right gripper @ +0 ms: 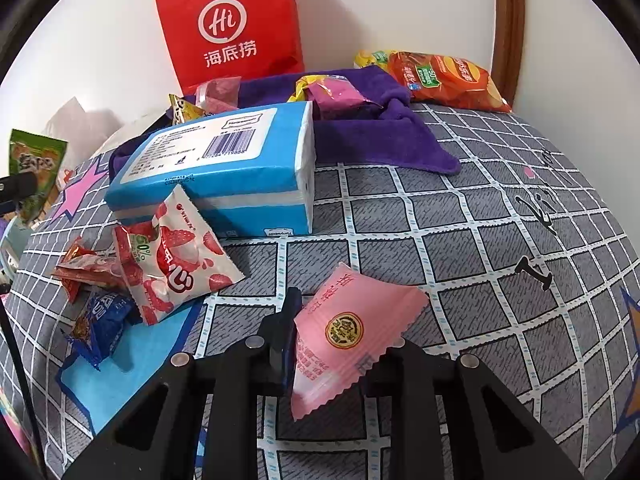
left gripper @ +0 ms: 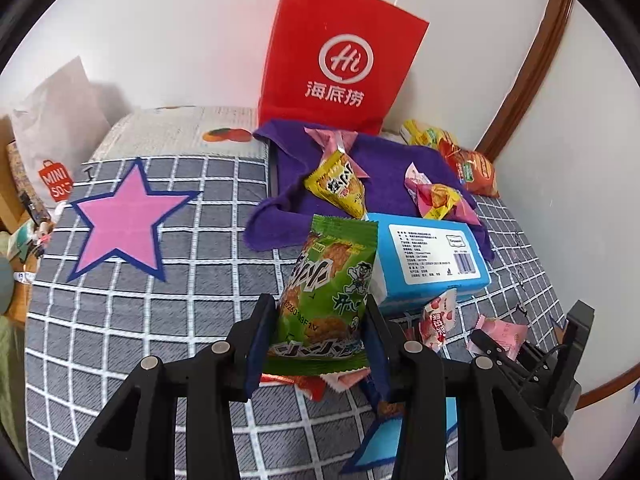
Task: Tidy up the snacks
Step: 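Carry the green bag with left tool while right tool carries pink packet to towel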
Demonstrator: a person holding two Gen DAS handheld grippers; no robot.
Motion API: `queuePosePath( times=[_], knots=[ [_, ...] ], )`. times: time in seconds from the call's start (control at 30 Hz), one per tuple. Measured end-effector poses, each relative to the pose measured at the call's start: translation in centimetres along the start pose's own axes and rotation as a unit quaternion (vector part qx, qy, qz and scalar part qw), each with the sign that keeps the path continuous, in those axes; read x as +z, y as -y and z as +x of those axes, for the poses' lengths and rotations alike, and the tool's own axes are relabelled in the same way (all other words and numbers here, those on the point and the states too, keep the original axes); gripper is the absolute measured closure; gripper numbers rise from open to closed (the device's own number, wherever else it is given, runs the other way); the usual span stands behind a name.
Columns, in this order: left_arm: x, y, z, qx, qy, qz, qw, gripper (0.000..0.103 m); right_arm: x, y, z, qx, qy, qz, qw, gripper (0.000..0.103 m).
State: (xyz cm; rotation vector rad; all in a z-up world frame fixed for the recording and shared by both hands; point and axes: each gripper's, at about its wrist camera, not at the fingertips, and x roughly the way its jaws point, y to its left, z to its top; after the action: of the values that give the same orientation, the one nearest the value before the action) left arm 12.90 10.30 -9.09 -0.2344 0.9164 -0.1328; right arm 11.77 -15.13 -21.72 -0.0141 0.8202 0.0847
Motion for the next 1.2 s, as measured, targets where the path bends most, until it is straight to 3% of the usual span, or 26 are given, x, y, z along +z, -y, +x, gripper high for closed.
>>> queuePosePath(
  times=[0.27,0.63,1.2],
  knots=[
    [0.3,0.1,-3.7,0.012,0.013,0.005,0.9998,0.063,1.0,0.0,-3.5,-0.008,0.015,0.008,1.000,0.080],
    [1.4,0.5,-8.1,0.018,0.042,0.010,0.9989,0.063,5.0,-0.7,-8.3,0.011,0.059,0.016,0.998,0.080],
    [3.1,-1.7,-11.9,0.037,0.066,-0.012,0.9971,0.063,9.1,-3.6,-9.7,0.051,0.071,0.004,0.996,0.080]
  ],
)
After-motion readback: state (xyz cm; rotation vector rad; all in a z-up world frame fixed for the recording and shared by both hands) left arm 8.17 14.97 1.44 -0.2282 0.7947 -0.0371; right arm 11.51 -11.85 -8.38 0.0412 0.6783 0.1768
